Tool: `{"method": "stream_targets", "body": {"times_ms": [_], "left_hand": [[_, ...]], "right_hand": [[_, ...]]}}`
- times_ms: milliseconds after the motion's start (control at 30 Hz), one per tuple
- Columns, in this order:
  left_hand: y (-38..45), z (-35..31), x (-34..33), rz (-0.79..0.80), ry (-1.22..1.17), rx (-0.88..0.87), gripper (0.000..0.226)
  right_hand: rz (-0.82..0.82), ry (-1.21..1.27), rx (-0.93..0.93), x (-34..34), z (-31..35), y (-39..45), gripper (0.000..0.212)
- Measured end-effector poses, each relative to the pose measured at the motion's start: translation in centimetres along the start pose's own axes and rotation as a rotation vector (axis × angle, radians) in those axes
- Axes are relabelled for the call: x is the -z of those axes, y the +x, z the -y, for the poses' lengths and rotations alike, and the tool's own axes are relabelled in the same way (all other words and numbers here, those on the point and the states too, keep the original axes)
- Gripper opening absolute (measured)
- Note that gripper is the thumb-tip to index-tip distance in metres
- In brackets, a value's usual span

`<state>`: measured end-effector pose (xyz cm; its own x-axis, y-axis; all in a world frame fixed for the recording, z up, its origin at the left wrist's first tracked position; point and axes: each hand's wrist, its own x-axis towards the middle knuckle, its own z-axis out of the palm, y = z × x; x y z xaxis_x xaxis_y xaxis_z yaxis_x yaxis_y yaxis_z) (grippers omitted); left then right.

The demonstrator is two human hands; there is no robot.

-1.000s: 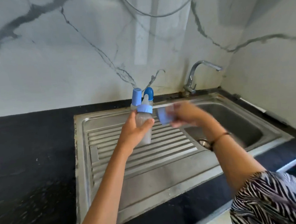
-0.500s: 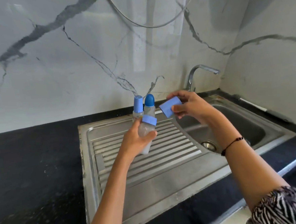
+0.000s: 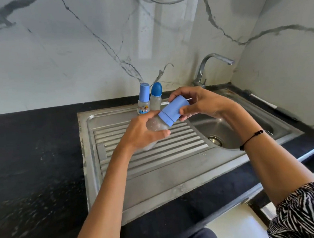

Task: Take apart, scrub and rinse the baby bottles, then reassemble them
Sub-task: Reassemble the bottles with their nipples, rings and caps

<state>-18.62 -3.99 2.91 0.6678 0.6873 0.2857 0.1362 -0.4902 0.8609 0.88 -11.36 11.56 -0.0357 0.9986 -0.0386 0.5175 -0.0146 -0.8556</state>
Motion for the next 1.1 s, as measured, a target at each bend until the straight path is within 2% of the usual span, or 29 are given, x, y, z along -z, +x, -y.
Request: {"method": "stream_targets", "body": {"times_ms": [133, 267, 300, 367, 433, 500, 567, 633, 700, 767, 833, 867, 933, 1033, 1100], "left_hand": [[-0.1, 0.5, 0.5, 0.042, -0.120, 0.040, 0.034], [-0.4, 1.1, 0.6, -0.005, -0.082, 0.036, 0.022], [-0.4, 1.1, 0.3, -0.025, -0.040, 0.021, 0.026], [-0.4, 1.0, -0.4, -0.078, 0.077, -0.003, 0.051], [-0.1, 1.5, -1.4, -0.130, 0.162, -0.021, 0.063], [0.0, 2.4, -2.5, -0.164, 0.179, -0.011, 0.066], [-0.1, 3.3, -2.9, -0.234, 0.115, 0.047, 0.066], [0.2, 4.0, -2.4, -0.318, -0.007, 0.137, 0.069], [0.6, 5.0, -1.6, -0.405, -0.092, 0.171, 0.072], [1.1, 6.4, -0.8, -0.488, -0.051, 0.158, 0.076], [1.2, 7.7, 0.2, -0.448, 0.025, 0.225, 0.076], [1.5, 8.4, 0.9, -0.410, 0.016, 0.268, 0.067], [2.4, 9.6, 2.1, -0.352, -0.073, 0.296, 0.051], [5.2, 10.5, 4.0, -0.317, -0.113, 0.299, 0.039], [7.5, 10.9, 4.7, -0.311, -0.091, 0.311, 0.040]], "right_hand": [[0.007, 0.013, 0.079, -1.3, 0.2, -0.5, 0.034], [-0.064, 0.001, 0.080, -2.9, -0.2, -0.3, 0.032], [-0.081, 0.003, 0.039, -3.1, -0.2, -0.1, 0.030], [-0.185, -0.050, -0.067, -4.0, -0.2, 0.2, 0.022], [-0.378, -0.178, -0.121, -5.2, -0.7, 1.1, 0.036], [-0.472, -0.250, -0.174, -6.1, -1.4, 2.2, 0.055], [-0.435, -0.076, -0.255, -6.7, -1.5, 3.3, 0.069], [-0.350, 0.198, -0.312, -7.5, -1.4, 4.2, 0.067], [-0.261, 0.236, -0.278, -8.6, -1.9, 5.1, 0.047], [-0.176, 0.153, -0.173, -10.2, -2.8, 6.3, 0.025], [-0.140, 0.124, -0.074, -11.6, -3.7, 7.5, 0.032], [-0.148, 0.122, -0.045, -12.1, -4.0, 8.6, 0.035], [-0.209, 0.068, -0.019, -12.8, -4.5, 10.9, 0.040], [-0.349, -0.073, -0.001, -13.2, -5.5, 14.7, 0.042], [-0.444, -0.116, -0.029, -13.1, -6.2, 17.1, 0.041]]}}
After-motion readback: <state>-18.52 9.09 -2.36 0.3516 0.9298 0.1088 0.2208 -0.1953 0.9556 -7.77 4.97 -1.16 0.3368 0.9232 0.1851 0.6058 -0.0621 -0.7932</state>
